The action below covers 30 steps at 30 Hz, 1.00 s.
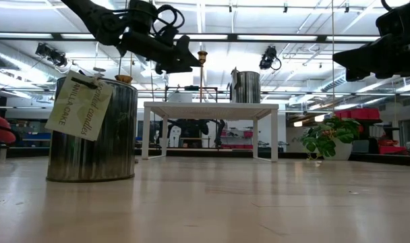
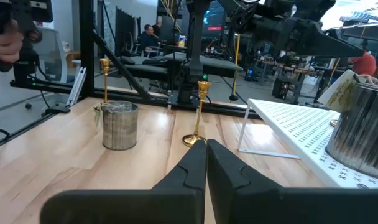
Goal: Pick & Place candle stick holders
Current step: Adjust the candle holder on the shelf
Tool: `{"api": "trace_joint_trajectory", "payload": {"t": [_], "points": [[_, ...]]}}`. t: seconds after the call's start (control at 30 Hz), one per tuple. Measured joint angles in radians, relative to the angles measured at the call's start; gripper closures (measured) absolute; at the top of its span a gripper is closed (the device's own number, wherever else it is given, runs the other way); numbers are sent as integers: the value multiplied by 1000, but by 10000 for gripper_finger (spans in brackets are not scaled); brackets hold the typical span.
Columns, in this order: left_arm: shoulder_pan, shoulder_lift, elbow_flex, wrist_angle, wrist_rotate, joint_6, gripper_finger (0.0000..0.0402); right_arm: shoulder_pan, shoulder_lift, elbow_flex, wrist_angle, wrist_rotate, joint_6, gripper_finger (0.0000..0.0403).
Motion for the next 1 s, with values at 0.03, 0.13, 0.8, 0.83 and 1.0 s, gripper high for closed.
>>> {"api": "trace_joint_trajectory", "payload": {"t": [0.03, 0.13, 0.8, 0.83, 1.0], "points": [[3, 6, 10, -4, 1, -2, 136, 0, 0, 0, 0, 0, 0, 385], [15, 32, 45, -4, 10, -32, 132, 0, 0, 0, 0, 0, 0, 385], [51, 204, 207, -26, 43, -71, 131, 0, 0, 0, 0, 0, 0, 385], [51, 204, 207, -38, 44, -70, 131, 0, 0, 0, 0, 0, 0, 385], [51, 161, 205, -129, 69, -91, 131, 0, 0, 0, 0, 0, 0, 385]]}}
